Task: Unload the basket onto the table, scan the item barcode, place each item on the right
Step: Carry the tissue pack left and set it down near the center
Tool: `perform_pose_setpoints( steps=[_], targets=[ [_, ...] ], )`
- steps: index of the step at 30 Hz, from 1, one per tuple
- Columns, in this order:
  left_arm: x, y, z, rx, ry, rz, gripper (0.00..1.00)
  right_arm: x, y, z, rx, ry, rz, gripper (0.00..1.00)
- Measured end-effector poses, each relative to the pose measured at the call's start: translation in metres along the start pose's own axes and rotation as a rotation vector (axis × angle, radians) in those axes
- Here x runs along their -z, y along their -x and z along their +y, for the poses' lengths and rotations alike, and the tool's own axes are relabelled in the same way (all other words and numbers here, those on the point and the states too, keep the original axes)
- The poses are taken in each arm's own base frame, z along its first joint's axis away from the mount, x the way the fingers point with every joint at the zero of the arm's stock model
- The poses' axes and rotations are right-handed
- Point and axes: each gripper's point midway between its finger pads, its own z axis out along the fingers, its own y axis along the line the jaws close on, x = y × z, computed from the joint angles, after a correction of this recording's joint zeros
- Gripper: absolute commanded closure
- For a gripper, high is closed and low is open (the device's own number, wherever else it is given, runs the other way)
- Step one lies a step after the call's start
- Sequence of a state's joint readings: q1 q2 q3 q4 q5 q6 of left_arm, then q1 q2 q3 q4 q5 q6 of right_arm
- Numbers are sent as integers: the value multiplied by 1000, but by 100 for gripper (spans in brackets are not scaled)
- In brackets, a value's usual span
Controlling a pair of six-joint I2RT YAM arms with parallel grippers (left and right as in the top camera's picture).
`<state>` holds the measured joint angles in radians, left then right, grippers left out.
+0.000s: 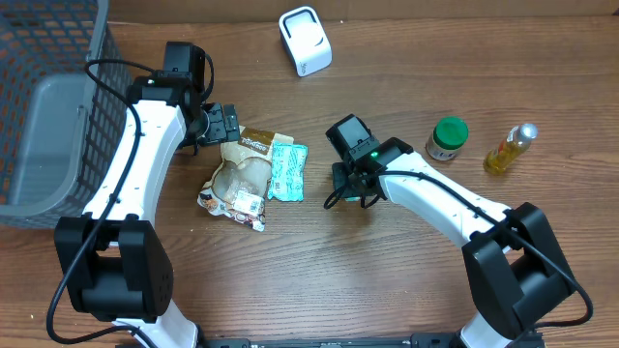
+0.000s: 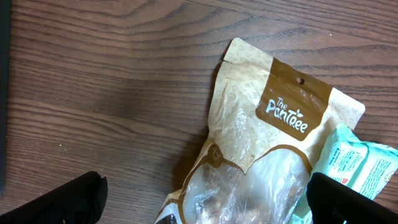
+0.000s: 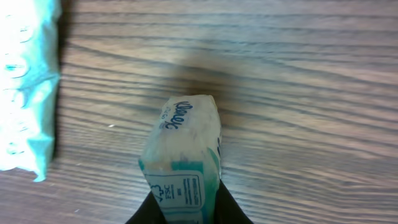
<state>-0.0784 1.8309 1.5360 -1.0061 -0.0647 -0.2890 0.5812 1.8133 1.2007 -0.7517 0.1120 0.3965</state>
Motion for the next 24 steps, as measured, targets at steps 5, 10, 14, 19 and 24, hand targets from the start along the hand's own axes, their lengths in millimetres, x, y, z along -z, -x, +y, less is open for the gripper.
perform_pose_setpoints(
  steps=[5, 10, 14, 19, 24],
  targets=[
    [0, 0, 0, 0, 0, 0, 0, 0, 1, -18, -3, -86, -9, 83],
    [0, 0, 0, 0, 0, 0, 0, 0, 1, -39, -33, -137, 4, 76],
    [0, 0, 0, 0, 0, 0, 0, 0, 3, -53, -60, -161, 11, 69],
    [0, 0, 0, 0, 0, 0, 0, 0, 6, -63, -84, -173, 9, 60],
    [0, 0, 0, 0, 0, 0, 0, 0, 12, -63, -92, -165, -11, 59]
  ],
)
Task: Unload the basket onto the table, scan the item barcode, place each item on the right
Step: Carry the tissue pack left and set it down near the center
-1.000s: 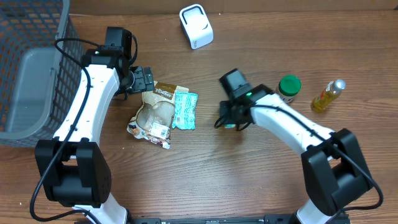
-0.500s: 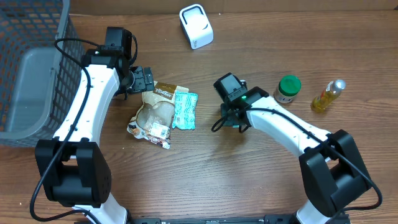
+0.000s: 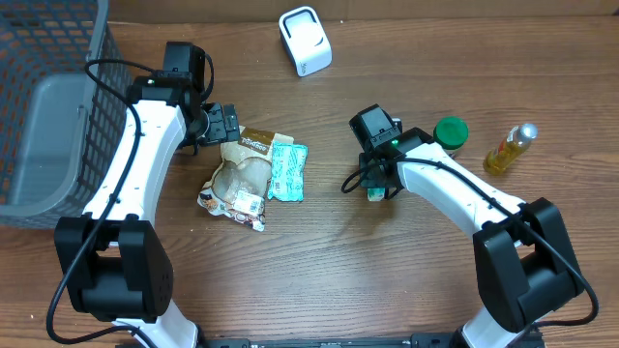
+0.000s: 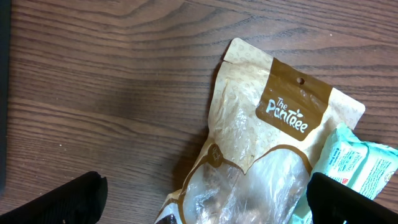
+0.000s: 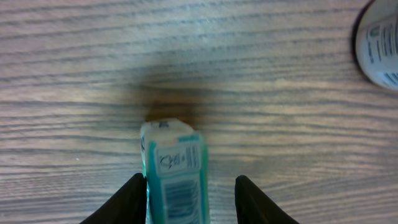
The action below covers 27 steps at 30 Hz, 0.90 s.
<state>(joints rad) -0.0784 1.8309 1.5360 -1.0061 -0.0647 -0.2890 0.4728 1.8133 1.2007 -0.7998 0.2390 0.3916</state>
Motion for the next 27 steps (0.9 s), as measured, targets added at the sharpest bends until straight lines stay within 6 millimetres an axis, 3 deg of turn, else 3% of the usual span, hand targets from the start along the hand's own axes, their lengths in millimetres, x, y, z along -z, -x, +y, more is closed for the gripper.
perform_pose_setpoints(
  steps=[7, 21, 27],
  targets=[
    [0, 0, 0, 0, 0, 0, 0, 0, -1, 7, -2, 39, 10, 59],
    [0, 0, 0, 0, 0, 0, 0, 10, 2, 60, -8, 336, 38, 54],
    [0, 0, 0, 0, 0, 0, 0, 14, 6, 71, -6, 398, 27, 58]
  ],
)
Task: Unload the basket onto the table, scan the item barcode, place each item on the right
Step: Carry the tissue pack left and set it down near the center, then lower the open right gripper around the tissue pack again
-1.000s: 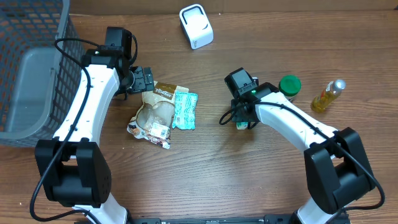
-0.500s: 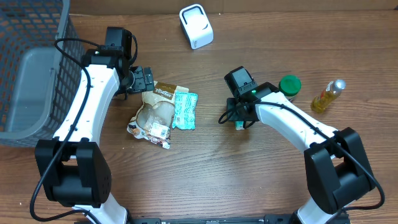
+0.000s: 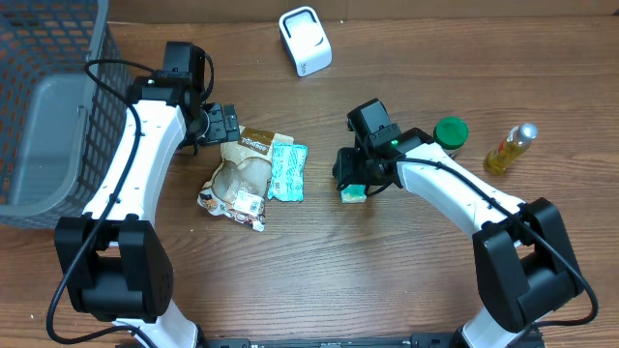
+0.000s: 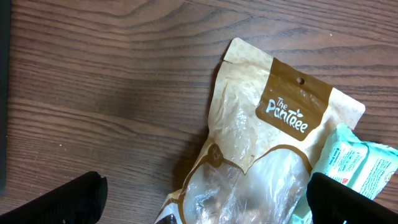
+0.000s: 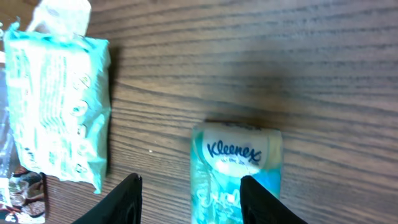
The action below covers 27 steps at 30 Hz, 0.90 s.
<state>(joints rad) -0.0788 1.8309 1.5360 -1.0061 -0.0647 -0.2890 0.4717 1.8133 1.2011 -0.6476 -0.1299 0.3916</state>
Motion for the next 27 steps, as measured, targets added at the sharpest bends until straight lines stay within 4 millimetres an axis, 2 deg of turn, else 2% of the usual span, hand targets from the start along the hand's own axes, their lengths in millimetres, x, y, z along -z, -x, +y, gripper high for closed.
perform_pose_setpoints(
  steps=[6, 11, 16, 20, 24, 27],
  targets=[
    [0, 0, 0, 0, 0, 0, 0, 1, 7, -10, -18, -23, -21, 62],
    [0, 0, 0, 0, 0, 0, 0, 6, 6, -35, -79, -16, 27, 63],
    [0, 0, 0, 0, 0, 0, 0, 13, 2, -49, -86, 59, 86, 61],
    [0, 0, 0, 0, 0, 0, 0, 16, -3, -53, -82, 91, 115, 61],
    [0, 0, 0, 0, 0, 0, 0, 15, -2, -49, -64, 123, 109, 61],
    [0, 0, 0, 0, 0, 0, 0, 12, -9, -46, -61, 142, 127, 61]
  ],
)
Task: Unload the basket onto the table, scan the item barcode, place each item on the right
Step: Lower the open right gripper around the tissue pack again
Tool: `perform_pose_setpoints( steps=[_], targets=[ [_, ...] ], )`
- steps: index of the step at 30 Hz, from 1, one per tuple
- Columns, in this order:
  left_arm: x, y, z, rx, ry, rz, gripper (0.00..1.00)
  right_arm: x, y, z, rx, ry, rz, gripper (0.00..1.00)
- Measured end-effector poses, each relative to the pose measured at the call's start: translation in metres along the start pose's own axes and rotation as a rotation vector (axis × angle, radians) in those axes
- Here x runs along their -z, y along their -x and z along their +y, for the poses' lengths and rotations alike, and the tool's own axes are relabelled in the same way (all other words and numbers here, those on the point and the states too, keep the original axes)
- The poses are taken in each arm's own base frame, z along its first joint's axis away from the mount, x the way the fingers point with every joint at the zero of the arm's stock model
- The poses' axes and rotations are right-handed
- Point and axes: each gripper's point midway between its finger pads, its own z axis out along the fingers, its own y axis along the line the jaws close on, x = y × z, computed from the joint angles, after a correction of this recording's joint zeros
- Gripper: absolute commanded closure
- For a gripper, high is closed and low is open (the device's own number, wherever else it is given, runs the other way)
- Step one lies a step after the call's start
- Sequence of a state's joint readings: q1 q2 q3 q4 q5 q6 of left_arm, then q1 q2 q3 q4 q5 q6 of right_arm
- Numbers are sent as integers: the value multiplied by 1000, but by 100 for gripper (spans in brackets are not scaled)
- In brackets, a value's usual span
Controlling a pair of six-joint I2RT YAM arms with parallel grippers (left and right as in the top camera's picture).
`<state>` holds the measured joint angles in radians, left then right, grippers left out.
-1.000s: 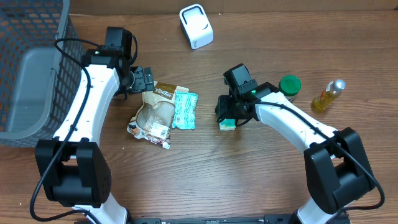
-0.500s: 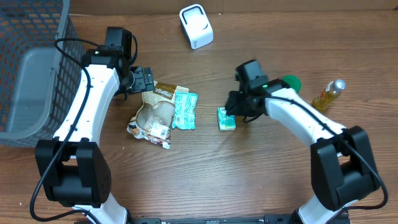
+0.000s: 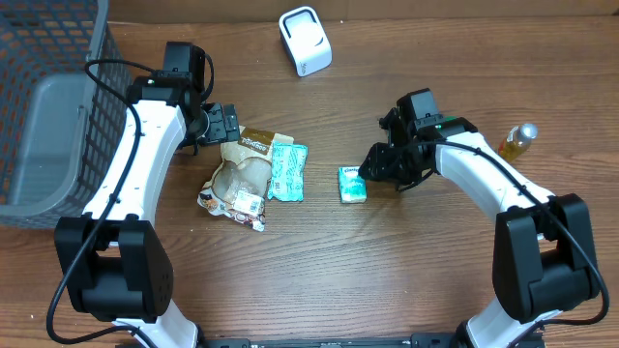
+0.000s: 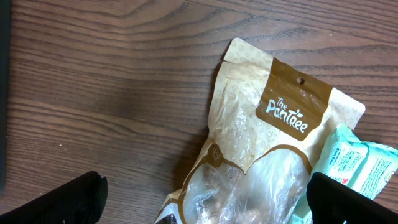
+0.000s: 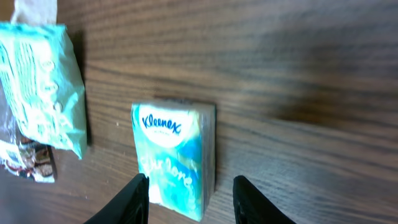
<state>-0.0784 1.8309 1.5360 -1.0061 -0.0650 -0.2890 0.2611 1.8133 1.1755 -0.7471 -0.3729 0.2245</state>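
Observation:
A teal Kleenex tissue pack (image 3: 352, 184) lies flat on the wooden table, logo side up, also seen in the right wrist view (image 5: 174, 155). My right gripper (image 3: 379, 166) (image 5: 189, 202) is open just to the right of it, and the pack lies ahead of the spread fingers, apart from both. The white barcode scanner (image 3: 305, 41) stands at the table's far edge. My left gripper (image 3: 218, 124) (image 4: 205, 205) is open and hovers over the top of a tan Pantree snack bag (image 4: 267, 143), holding nothing.
A teal wipes packet (image 3: 287, 170) (image 5: 43, 87) lies beside the Pantree bag (image 3: 242, 174), left of the Kleenex pack. A grey wire basket (image 3: 48, 106) stands at the far left. An oil bottle (image 3: 517, 143) stands at the right, beyond my right arm.
My right gripper has moved from over the Kleenex pack to its right side and now views it at a slant. The pack stays flat on the table. The left arm has not moved.
My right gripper first held the Kleenex pack on end near the wipes packet. Then the pack was further right, near a green-lidded jar, its barcode end toward the wrist camera. Then it lay flat, logo up, between wide jaws. Now the gripper stands apart from it.

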Motion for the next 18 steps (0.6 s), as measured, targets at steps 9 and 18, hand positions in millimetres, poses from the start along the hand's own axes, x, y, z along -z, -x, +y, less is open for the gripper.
perform_pose_setpoints(
  steps=[9, 18],
  targets=[
    [0, 0, 0, 0, 0, 0, 1, -16, -18, -3, 0, 25, 30, 62],
    [0, 0, 0, 0, 0, 0, 0, -17, -20, 3, -4, 65, 35, 62]
  ],
)
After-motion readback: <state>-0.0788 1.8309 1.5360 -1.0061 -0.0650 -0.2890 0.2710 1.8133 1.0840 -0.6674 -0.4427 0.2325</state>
